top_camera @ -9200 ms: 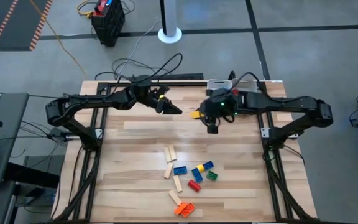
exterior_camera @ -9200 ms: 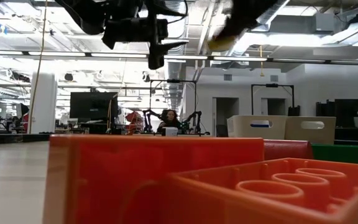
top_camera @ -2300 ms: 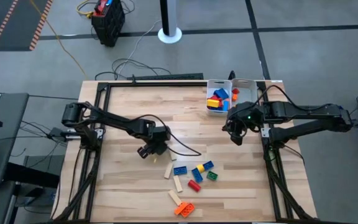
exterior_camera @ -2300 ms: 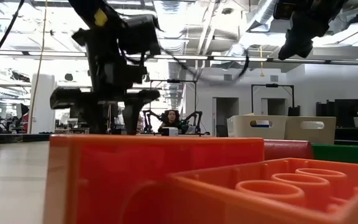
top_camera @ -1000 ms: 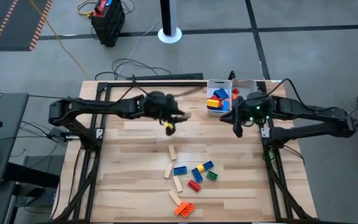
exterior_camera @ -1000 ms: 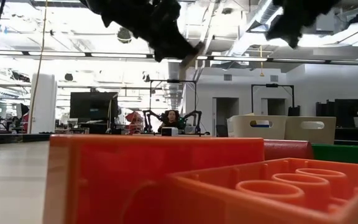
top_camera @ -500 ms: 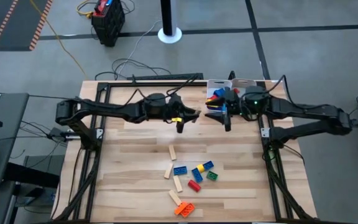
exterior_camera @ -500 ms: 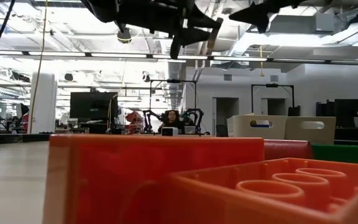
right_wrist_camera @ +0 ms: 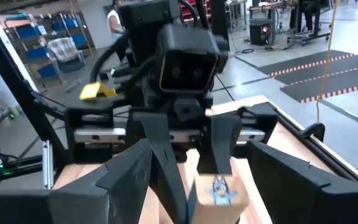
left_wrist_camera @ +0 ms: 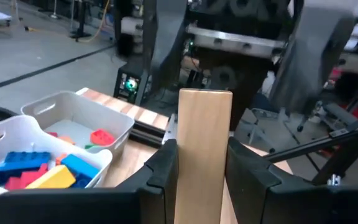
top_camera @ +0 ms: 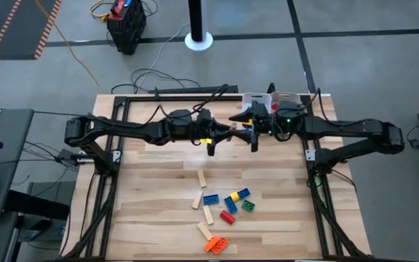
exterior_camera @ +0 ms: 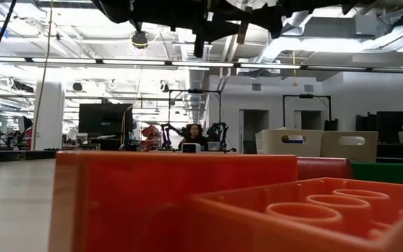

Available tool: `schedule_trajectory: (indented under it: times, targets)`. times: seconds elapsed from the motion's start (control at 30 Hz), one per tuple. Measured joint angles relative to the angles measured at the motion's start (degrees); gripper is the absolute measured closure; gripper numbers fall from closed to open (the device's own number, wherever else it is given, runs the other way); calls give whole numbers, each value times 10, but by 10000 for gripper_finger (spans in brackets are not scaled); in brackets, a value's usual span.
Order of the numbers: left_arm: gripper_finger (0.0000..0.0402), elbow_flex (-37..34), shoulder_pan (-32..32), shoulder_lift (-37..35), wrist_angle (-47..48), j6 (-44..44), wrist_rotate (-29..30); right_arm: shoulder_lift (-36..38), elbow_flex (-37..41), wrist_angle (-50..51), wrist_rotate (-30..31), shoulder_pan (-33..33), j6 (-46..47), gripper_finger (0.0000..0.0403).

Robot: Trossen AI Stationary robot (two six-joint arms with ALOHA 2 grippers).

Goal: Sort blocks by size
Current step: Put the large beige wooden block into the white bin

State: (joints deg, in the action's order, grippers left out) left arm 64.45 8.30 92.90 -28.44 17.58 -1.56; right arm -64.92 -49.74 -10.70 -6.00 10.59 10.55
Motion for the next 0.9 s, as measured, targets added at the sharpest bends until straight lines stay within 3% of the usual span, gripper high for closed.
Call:
schedule_trajectory:
  times: [0.37,0.5,0.73,0.9]
  targets:
    - [305,0,4,0,-28,-39,-15,-39,0,-53,0,0,31,125]
    - [305,0,8,0,-31,-38,-30,-39,0,-54,0,0,36,163]
    - [305,0,8,0,-31,-36,-32,-38,0,-47,-2,0,27,280]
    - [303,0,8,0,-30,-15,-26,-38,0,-45,-2,0,29,279]
